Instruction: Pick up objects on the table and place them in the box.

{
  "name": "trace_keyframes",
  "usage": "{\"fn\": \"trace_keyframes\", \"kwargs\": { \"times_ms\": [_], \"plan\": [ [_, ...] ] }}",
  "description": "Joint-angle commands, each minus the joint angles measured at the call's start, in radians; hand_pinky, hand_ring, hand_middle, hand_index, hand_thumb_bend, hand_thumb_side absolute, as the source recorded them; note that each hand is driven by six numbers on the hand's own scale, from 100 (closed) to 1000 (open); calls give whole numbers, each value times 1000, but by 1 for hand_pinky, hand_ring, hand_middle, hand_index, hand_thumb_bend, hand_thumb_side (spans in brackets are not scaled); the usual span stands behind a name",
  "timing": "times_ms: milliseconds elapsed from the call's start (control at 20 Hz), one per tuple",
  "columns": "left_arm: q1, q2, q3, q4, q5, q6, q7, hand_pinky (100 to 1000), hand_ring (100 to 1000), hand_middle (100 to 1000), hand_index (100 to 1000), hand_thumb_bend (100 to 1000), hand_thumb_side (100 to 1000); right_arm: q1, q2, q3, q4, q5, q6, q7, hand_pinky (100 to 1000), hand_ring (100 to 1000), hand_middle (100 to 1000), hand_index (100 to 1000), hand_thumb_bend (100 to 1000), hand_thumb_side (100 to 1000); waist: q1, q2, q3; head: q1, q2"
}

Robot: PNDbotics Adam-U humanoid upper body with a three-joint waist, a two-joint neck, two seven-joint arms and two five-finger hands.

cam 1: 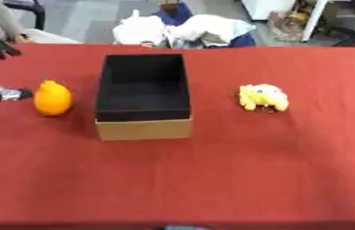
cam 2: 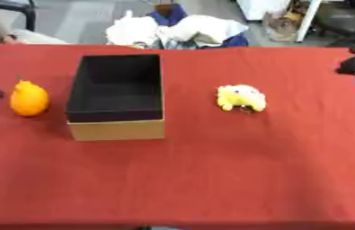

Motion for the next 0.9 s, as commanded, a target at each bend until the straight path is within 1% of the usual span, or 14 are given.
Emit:
{"fn": "trace_keyframes", "kwargs": {
  "times_ms": [50,300,600,700,750,800,900],
  "plan": [
    [-30,4,12,20,-28,0,-8,738,722,743,842,621,643,-19,-26,-1,-8,-7,-2,4,729,619,576,798,100,663,-1,-11,-2,5,5],
    [-37,-26,12,52,-67,7,-8,729,715,738,839,589,637,-21,-22,1,-7,-9,-4,7,730,619,575,798,100,663,-5,-10,-7,8,5],
    [-39,-57,11,82,-112,8,-4,724,707,735,838,562,655,-24,-19,3,-7,-11,-4,9,729,620,575,799,100,662,-7,-7,-15,12,5],
    [-38,-65,12,90,-126,12,1,704,668,716,828,543,618,-25,-19,3,-7,-11,-4,9,730,620,575,799,100,662,-7,-6,-17,12,5],
    [-37,-67,11,94,-134,13,3,689,634,692,818,536,582,-24,-19,3,-7,-11,-4,9,730,620,575,799,100,663,-7,-6,-18,12,5],
    [-36,-70,10,97,-142,15,4,683,626,686,816,529,562,-24,-19,2,-7,-11,-4,9,729,619,575,799,100,663,-6,-6,-19,12,5],
    [-33,-73,9,102,-156,15,5,679,622,679,809,512,491,-23,-19,3,-7,-11,-4,10,730,620,575,799,100,663,-6,-5,-19,11,5]
  ]
}}
